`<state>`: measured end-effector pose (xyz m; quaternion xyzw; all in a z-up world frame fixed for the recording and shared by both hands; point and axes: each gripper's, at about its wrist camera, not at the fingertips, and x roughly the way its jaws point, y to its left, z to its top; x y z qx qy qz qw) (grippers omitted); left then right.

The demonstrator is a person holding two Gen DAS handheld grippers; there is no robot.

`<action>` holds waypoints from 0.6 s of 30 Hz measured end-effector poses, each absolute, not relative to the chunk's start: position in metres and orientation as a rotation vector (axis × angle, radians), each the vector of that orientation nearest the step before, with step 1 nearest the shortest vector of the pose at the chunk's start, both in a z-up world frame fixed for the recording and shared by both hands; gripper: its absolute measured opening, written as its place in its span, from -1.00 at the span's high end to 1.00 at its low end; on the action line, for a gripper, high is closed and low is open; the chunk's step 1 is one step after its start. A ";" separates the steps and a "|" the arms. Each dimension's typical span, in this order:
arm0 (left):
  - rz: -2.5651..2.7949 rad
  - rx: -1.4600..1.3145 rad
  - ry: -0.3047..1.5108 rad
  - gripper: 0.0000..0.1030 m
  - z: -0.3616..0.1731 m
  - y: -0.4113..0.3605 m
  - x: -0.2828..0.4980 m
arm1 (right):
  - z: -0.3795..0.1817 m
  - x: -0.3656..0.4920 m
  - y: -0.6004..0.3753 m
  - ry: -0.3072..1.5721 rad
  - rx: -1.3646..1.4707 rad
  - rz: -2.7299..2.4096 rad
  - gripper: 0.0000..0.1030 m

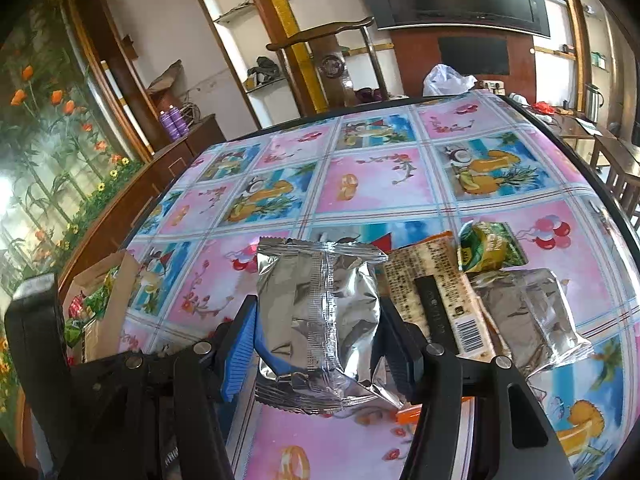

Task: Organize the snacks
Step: 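Grasp a red candy packet with the left gripper while the right grasps a silver foil bag, then lift the red candy packet and silver foil bag and carry them toward the box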

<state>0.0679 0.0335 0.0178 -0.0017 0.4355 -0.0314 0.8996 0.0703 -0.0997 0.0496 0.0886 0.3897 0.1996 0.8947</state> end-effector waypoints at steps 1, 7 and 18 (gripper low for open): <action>-0.049 0.000 0.889 0.64 0.020 0.035 0.068 | 0.049 0.070 -0.098 0.808 0.179 0.415 -0.21; 0.042 -0.007 0.829 0.64 0.030 0.047 0.065 | 0.048 0.066 -0.089 0.807 0.142 0.427 -0.21; 0.116 0.018 0.753 0.64 0.044 0.057 0.058 | 0.051 0.059 -0.083 0.778 0.122 0.446 -0.21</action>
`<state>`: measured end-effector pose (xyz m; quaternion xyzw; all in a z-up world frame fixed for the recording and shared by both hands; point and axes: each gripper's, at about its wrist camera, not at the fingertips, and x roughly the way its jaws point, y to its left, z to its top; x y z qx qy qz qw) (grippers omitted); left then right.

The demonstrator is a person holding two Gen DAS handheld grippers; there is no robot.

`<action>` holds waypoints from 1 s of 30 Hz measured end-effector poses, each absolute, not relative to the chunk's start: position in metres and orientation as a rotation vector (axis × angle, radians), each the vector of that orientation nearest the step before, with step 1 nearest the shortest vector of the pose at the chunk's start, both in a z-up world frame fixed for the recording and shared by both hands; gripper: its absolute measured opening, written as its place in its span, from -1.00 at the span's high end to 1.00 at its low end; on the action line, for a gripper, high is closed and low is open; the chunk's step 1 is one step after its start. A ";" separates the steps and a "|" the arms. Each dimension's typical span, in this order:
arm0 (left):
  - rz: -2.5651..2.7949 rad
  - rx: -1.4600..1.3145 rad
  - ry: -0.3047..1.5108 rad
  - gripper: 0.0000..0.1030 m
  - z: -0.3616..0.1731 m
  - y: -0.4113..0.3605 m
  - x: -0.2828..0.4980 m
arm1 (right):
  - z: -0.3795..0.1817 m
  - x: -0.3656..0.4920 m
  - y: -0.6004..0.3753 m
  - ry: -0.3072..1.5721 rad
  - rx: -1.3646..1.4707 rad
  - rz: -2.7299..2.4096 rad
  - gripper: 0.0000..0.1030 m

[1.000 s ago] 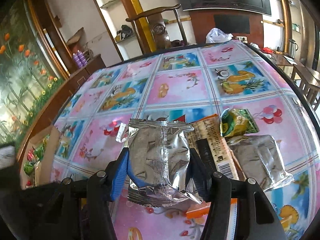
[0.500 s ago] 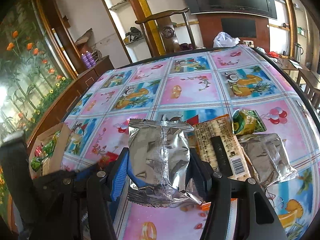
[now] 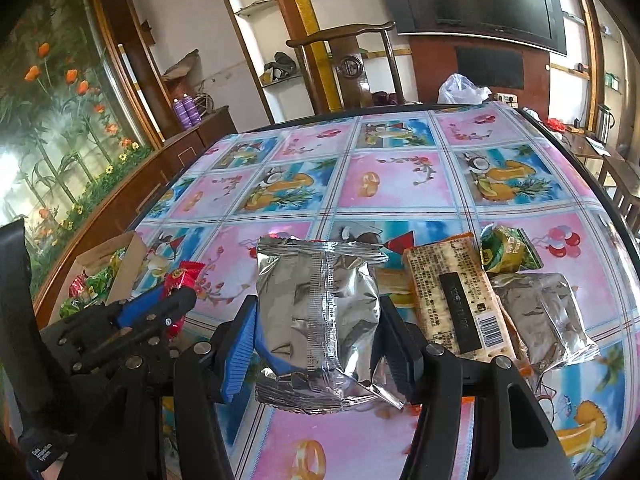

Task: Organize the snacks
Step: 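Lift the red candy packet and silver foil bag and carry them toward the box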

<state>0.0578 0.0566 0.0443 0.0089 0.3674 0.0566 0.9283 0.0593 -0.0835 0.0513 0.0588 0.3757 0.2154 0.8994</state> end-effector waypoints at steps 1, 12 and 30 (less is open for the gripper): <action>0.118 0.019 0.750 0.64 0.045 0.057 0.057 | 0.053 0.058 -0.083 0.769 0.120 0.448 -0.21; 0.159 0.037 0.703 0.64 0.053 0.062 0.049 | 0.059 0.049 -0.074 0.725 0.086 0.474 -0.21; 0.223 0.067 0.618 0.64 0.066 0.066 0.034 | 0.066 0.037 -0.062 0.666 0.045 0.506 -0.21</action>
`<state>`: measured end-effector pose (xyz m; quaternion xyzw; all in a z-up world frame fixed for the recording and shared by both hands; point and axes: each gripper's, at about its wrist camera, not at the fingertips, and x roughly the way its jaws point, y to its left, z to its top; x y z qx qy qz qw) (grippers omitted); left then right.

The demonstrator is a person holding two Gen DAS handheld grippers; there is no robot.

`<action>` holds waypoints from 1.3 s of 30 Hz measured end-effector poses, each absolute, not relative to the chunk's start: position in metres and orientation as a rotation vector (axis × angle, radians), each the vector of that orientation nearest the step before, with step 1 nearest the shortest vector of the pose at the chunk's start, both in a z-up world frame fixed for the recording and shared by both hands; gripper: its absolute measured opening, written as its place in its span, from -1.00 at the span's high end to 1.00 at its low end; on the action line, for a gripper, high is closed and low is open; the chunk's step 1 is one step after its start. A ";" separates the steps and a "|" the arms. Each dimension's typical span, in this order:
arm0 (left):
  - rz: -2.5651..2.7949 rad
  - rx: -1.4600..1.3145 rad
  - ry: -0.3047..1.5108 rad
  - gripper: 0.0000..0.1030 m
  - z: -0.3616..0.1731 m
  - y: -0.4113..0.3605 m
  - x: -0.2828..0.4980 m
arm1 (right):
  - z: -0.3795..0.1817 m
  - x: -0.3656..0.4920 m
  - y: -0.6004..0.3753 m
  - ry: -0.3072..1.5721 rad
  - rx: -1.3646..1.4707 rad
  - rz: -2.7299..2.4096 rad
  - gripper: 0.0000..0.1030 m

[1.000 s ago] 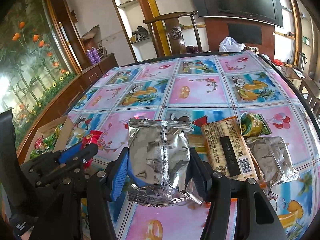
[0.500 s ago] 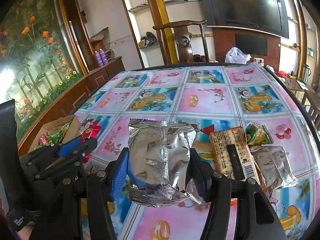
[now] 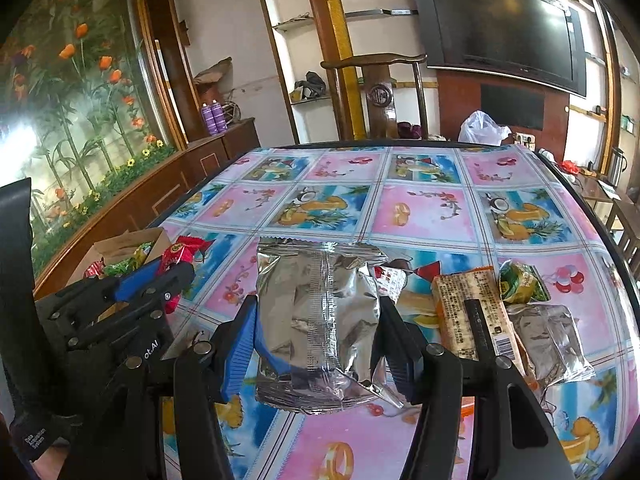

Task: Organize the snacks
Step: 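Lift the red candy packet and silver foil bag and carry them toward the box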

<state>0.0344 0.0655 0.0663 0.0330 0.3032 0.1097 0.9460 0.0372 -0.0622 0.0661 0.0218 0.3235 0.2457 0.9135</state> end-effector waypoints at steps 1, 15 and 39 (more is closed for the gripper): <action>0.227 0.067 0.612 0.63 0.067 0.066 0.034 | 0.067 0.037 -0.062 0.663 0.046 0.509 -0.21; 0.288 0.044 0.589 0.63 0.070 0.080 0.020 | 0.071 0.026 -0.053 0.631 0.029 0.537 -0.22; 0.357 -0.018 0.524 0.63 0.103 0.134 -0.067 | 0.080 -0.026 0.005 0.595 0.090 0.625 -0.22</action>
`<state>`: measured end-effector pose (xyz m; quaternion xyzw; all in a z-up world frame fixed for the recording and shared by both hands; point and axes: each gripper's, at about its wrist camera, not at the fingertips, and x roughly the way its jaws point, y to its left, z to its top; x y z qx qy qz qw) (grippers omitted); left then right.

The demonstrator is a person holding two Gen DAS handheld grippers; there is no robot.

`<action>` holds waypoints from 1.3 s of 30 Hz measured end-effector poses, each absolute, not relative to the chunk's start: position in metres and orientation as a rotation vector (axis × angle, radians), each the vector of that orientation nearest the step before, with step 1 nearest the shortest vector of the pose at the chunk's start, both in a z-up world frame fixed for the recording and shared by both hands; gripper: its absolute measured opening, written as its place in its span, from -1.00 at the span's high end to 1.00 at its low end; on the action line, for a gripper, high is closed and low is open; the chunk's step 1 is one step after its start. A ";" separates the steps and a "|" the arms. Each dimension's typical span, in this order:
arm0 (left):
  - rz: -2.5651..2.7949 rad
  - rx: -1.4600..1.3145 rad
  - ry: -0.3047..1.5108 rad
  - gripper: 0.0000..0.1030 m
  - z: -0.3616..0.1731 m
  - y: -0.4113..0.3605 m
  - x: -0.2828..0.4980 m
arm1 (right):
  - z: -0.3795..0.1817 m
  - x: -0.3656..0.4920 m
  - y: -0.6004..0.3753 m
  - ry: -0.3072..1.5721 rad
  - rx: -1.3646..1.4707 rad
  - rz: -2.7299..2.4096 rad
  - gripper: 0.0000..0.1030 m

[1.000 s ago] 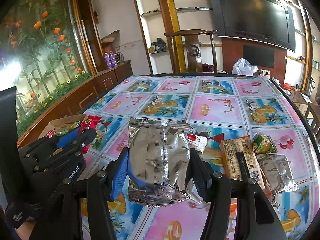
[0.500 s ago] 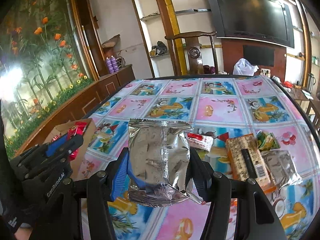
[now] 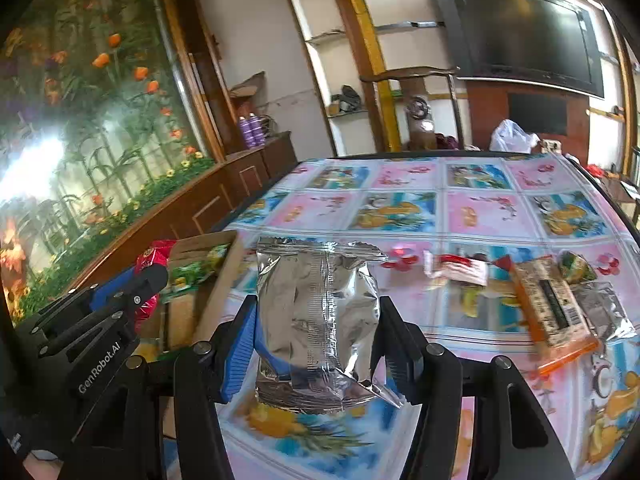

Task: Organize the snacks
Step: 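Lift the red candy packet and silver foil bag and carry them toward the box, then lower both packets into the box and open both grippers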

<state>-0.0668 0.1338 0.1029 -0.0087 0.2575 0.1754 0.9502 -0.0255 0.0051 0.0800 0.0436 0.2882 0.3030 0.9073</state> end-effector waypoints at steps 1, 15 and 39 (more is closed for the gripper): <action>0.362 -0.030 0.527 0.63 0.103 0.141 -0.072 | 0.081 -0.029 0.010 0.586 0.082 0.632 -0.22; 0.451 -0.256 0.611 0.63 0.078 0.249 -0.131 | 0.072 -0.065 0.108 0.644 -0.015 0.880 -0.22; 0.447 -0.329 0.706 0.64 0.038 0.277 -0.137 | 0.034 -0.040 0.182 0.809 -0.071 0.906 -0.23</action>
